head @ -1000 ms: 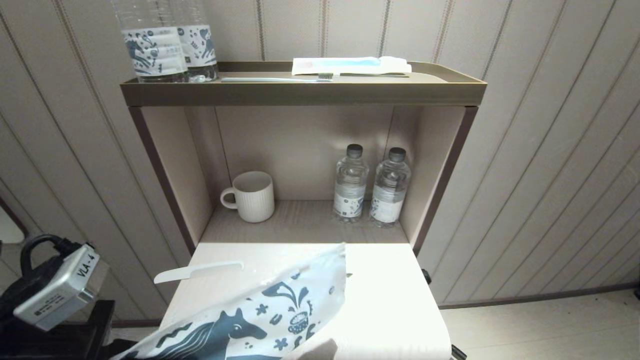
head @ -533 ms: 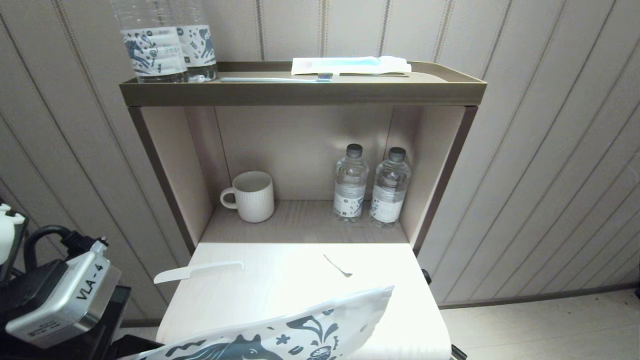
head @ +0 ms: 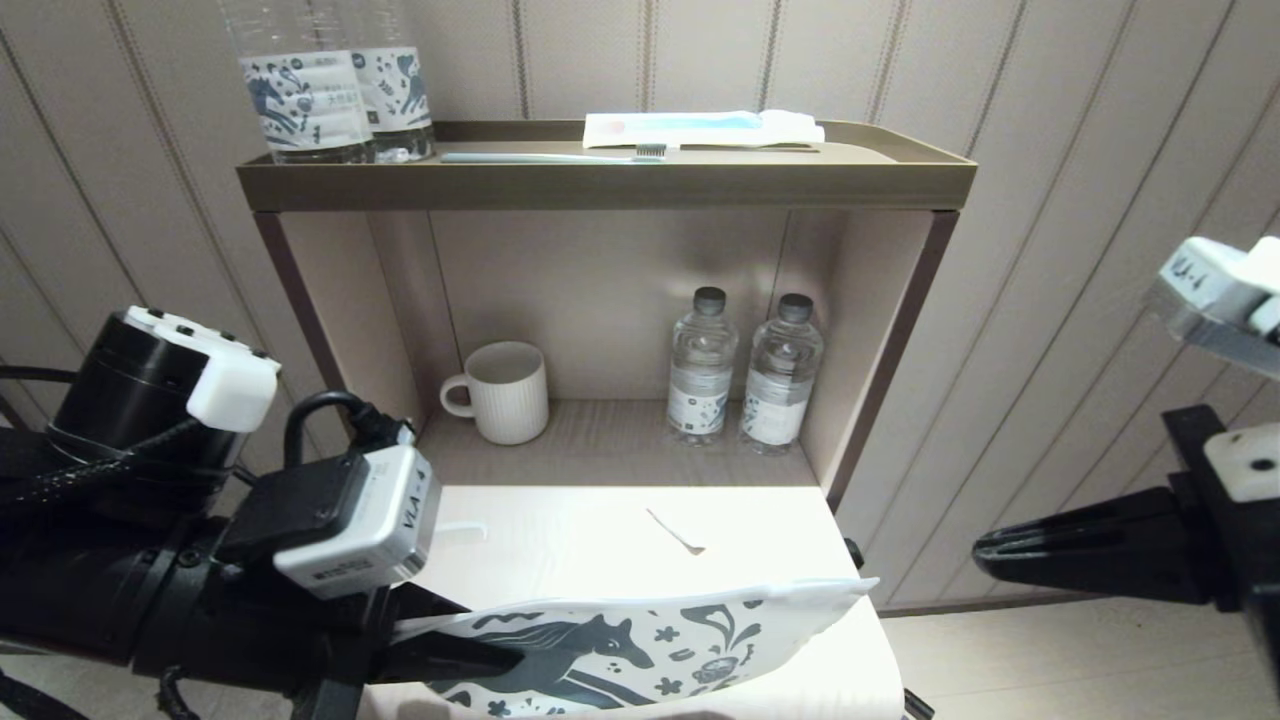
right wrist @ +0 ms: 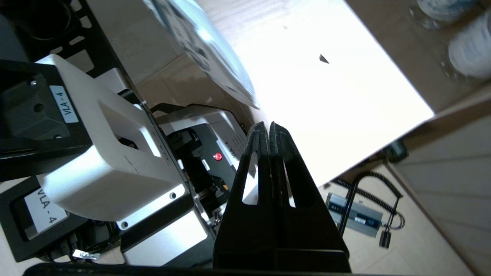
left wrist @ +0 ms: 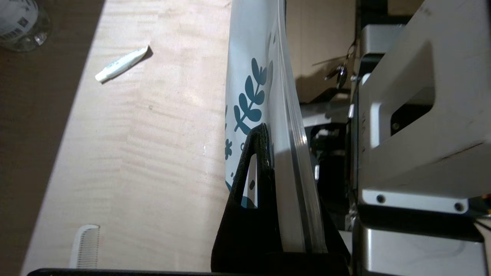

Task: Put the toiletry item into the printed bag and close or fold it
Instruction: Hand it to the other hand

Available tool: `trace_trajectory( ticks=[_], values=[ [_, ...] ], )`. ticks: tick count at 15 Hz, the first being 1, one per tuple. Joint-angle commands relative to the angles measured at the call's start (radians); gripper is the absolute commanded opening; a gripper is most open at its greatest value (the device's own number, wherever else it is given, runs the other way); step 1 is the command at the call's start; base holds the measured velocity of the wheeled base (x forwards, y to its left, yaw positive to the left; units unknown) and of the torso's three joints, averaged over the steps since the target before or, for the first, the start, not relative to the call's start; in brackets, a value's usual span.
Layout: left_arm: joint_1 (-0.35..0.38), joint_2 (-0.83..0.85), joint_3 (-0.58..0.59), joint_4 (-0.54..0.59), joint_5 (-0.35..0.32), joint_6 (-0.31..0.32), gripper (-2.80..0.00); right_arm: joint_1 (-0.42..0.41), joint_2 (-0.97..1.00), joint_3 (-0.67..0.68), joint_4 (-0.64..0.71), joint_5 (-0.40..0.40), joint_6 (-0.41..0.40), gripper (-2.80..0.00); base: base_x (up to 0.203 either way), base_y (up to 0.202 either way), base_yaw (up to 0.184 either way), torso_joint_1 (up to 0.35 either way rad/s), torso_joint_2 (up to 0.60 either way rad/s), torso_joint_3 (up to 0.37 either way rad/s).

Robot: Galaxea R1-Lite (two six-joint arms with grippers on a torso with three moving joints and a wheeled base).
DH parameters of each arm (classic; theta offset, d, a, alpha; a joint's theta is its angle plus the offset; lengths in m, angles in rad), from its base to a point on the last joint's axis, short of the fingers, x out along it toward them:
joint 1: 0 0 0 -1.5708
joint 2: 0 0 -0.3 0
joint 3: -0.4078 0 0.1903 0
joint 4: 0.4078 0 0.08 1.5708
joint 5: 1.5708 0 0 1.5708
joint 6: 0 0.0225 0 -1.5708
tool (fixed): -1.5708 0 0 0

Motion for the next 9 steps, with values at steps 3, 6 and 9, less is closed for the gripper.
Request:
trace_trajectory(
  ticks=[3, 6, 9],
  values=[
    [-0.037, 0.044, -0.007, 0.005, 0.079, 0.056, -2.80, 0.047, 0.062, 0.094, -0.106, 0.001, -0.029, -2.80, 0.000, 0.000, 0.000, 0.000, 0.00, 0.000],
    [-0.036, 0.053, -0.012, 0.003, 0.080, 0.057, -2.80, 0.047, 0.087, 0.177, -0.220, 0.004, -0.050, 0.00, 0.000, 0.000, 0.000, 0.000, 0.00, 0.000],
    [-0.036, 0.067, -0.030, 0.001, 0.076, 0.057, -2.80, 0.047, 0.085, 0.216, -0.226, 0.006, -0.090, 0.00, 0.000, 0.000, 0.000, 0.000, 0.00, 0.000]
  ],
)
